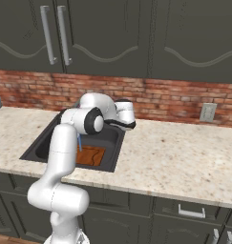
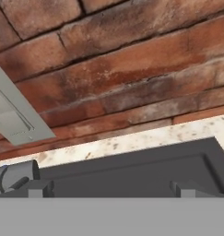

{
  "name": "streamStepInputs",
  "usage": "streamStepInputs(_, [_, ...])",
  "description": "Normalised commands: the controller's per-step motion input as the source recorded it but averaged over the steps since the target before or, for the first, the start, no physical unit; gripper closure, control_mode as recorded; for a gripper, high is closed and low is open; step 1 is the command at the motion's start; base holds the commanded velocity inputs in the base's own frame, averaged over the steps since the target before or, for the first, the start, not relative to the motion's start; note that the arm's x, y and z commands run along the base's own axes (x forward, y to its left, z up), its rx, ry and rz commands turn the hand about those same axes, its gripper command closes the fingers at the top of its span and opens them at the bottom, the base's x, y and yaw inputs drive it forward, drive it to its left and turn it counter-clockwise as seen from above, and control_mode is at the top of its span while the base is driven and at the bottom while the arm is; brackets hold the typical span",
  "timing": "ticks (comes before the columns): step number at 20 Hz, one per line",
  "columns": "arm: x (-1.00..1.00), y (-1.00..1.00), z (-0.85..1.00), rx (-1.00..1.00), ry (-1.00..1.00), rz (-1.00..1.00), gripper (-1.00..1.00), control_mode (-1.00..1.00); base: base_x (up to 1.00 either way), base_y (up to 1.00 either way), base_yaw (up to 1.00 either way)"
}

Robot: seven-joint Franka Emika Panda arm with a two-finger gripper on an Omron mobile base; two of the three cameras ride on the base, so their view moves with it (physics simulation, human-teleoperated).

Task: Turn on the sink faucet with hot water and rinse the cutting board for ten seconds, then turn off the faucet. Push the cutting board to reach the water if necessary.

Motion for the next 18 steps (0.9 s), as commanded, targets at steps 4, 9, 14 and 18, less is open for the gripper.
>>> streamStepInputs(4, [0.00,0.00,0.00,0.00,0.00,0.00,-1.00,-1.00,0.00,0.00,0.00])
streamStepInputs(9, [0.00,0.02,0.00,0.00,0.00,0.00,-1.00,-1.00,0.00,0.00,0.00])
streamStepInputs(14, [0.00,0.11,0.00,0.00,0.00,0.00,-1.00,-1.00,0.00,0.00,0.00])
streamStepInputs(18, [0.00,0.15,0.00,0.00,0.00,0.00,-1.00,-1.00,0.00,0.00,0.00])
